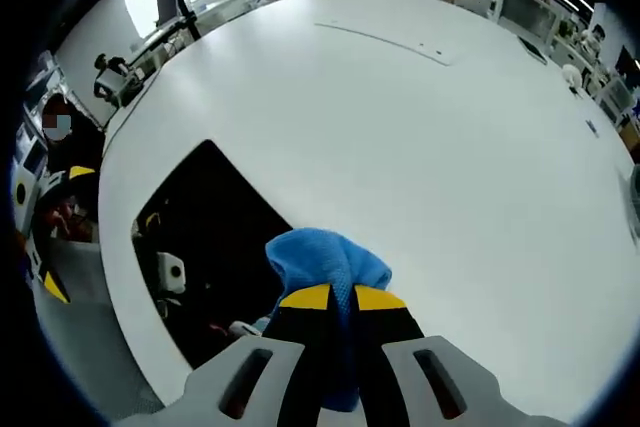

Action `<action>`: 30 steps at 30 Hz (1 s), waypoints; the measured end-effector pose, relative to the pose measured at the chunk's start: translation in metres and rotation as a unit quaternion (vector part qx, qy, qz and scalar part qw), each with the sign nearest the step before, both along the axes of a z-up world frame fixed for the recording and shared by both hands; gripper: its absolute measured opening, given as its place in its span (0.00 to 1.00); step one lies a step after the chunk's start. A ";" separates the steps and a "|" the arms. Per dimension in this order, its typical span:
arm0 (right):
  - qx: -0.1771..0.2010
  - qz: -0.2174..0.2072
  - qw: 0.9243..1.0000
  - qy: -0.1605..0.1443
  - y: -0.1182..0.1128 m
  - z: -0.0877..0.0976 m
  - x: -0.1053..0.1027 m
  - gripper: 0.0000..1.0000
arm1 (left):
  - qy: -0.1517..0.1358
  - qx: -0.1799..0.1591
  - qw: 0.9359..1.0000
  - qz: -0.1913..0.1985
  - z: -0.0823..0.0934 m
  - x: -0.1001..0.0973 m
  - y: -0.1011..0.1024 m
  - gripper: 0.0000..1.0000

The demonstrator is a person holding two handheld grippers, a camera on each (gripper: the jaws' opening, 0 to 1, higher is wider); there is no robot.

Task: Wipe the mirror surface with the cleaning cloth until all visible marks leave the cleaned area.

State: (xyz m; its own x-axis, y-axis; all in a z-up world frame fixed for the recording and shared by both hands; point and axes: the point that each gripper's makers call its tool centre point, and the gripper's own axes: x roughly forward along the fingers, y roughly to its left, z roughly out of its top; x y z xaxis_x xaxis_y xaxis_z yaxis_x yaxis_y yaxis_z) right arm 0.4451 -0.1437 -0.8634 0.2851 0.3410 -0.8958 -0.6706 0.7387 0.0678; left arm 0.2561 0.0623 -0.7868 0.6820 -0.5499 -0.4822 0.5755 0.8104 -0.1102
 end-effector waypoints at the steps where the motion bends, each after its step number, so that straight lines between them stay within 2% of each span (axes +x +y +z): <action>1: 0.000 0.001 1.000 -0.001 0.000 0.000 0.000 0.02 | 0.001 -0.001 1.000 0.000 0.000 0.000 0.000 0.99; 6: -0.009 0.004 1.000 -0.016 0.002 0.000 -0.003 0.02 | 0.000 -0.007 1.000 0.000 0.001 0.000 -0.001 0.99; 7: -0.022 0.019 0.999 -0.034 0.001 0.001 -0.003 0.02 | -0.002 -0.009 1.000 0.001 0.002 0.000 -0.001 0.99; 9: -0.032 0.036 0.998 -0.046 0.003 0.001 -0.004 0.02 | -0.005 -0.010 1.000 0.001 0.003 0.000 -0.001 0.99; 13: -0.019 0.019 0.999 -0.043 0.002 0.001 -0.004 0.02 | -0.005 -0.008 1.000 0.003 0.004 0.001 0.000 0.99; 21: -0.024 0.017 0.998 -0.055 0.003 0.001 -0.005 0.02 | -0.005 -0.006 1.000 0.008 0.004 0.001 0.001 0.99; 26: -0.018 0.025 0.997 -0.066 0.005 0.005 -0.010 0.02 | -0.006 -0.005 1.000 0.009 0.005 0.001 0.002 0.99; 30: -0.010 0.016 0.997 -0.073 0.006 0.009 -0.015 0.02 | -0.005 -0.004 1.000 0.012 0.005 0.001 0.003 0.99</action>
